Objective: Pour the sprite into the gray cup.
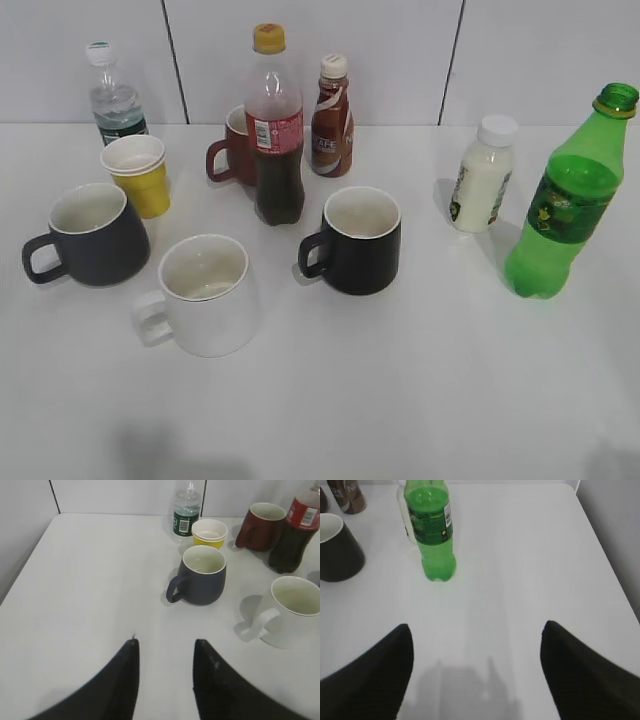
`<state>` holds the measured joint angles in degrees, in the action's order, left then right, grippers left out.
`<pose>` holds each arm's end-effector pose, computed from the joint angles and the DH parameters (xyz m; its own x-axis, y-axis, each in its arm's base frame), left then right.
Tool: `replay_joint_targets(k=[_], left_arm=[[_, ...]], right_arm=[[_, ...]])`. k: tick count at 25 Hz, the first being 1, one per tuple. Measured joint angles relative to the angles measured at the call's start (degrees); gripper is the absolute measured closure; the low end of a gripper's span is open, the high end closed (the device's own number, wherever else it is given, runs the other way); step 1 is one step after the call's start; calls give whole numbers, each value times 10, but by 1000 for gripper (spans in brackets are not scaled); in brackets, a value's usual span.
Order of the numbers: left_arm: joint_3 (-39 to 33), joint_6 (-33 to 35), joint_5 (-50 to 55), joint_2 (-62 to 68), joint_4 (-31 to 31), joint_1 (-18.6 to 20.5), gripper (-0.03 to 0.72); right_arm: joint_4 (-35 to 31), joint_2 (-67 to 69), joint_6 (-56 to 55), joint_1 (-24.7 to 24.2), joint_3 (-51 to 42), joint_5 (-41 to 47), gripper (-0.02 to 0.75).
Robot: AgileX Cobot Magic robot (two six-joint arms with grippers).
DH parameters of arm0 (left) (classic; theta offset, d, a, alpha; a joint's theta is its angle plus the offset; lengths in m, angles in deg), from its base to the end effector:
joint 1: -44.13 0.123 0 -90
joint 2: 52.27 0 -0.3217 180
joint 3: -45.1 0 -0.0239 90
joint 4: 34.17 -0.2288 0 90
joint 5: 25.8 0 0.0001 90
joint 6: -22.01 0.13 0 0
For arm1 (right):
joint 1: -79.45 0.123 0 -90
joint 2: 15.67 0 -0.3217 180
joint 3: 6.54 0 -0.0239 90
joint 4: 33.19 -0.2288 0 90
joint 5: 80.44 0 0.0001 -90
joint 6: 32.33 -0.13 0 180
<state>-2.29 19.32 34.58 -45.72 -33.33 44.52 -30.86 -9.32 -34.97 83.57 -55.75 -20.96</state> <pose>-0.0303 -0.0019 0.2601 -0.4114 -0.0570 -0.9097 -0.0175 0.9984 -0.0546 -0.0265 -0.0065 0.2527 -0.4227 -0.0050 -0.9062 -0.0294 0.9995 0.0082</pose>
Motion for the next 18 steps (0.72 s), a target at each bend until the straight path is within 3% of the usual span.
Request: replay_joint_targets(k=[18], left_arm=[[0,0,0,0,-1,3,447]], right_arm=[[-9,0,-2,0,0,0,147]])
